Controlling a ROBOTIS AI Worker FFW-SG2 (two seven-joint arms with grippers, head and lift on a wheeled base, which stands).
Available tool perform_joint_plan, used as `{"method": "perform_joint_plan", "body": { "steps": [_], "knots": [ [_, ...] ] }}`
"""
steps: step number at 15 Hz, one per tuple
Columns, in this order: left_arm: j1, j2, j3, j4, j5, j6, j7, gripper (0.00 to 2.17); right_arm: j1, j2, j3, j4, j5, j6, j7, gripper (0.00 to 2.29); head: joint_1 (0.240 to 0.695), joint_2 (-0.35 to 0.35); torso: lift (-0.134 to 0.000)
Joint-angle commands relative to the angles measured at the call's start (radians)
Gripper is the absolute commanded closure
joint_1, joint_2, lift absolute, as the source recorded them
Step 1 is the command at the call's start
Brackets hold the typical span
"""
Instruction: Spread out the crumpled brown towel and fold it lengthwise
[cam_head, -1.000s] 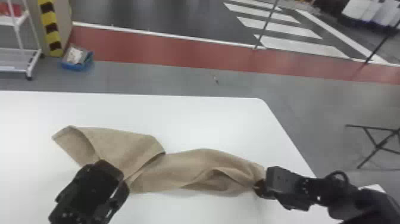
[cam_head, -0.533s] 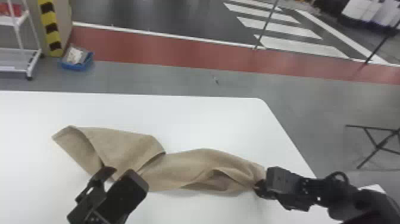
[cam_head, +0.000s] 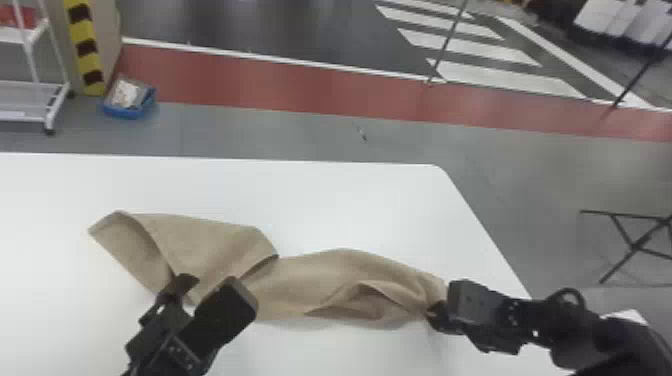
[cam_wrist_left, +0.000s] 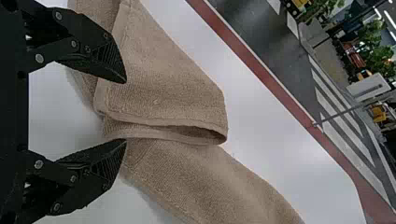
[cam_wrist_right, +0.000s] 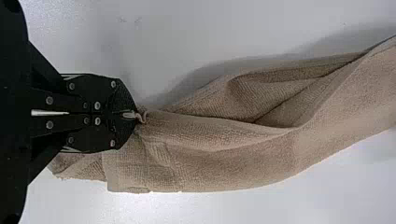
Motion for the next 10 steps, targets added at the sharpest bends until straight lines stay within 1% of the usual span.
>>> {"method": "perform_joint_plan", "body": {
  "steps": [1,3,7,8,10],
  "knots": [
    [-0.017,0.0,0.003,0.02,-0.005,0.002,-0.002,0.52,0.0,0.0,0.0,0.002,0.0,0.0,0.0,2.15,0.695,-0.35,-0.124],
    [-0.014,0.007,0.009,0.011,-0.029,0.008,-0.003,0.52,0.0,0.0,-0.003,0.002,0.0,0.0,0.001,2.15,0.695,-0.35,-0.124],
    [-0.006,0.018,0.017,0.0,-0.034,0.02,-0.008,0.54,0.0,0.0,-0.003,0.003,0.0,0.0,-0.002,2.15,0.695,-0.35,-0.124],
    [-0.003,0.018,0.015,0.0,-0.042,0.02,-0.014,0.72,0.0,0.0,-0.002,0.003,0.0,0.0,-0.002,2.15,0.695,-0.35,-0.124],
    [-0.003,0.018,0.009,0.004,-0.045,0.02,-0.014,0.72,0.0,0.0,-0.002,0.002,0.0,0.0,0.0,2.15,0.695,-0.35,-0.124]
  ]
}}
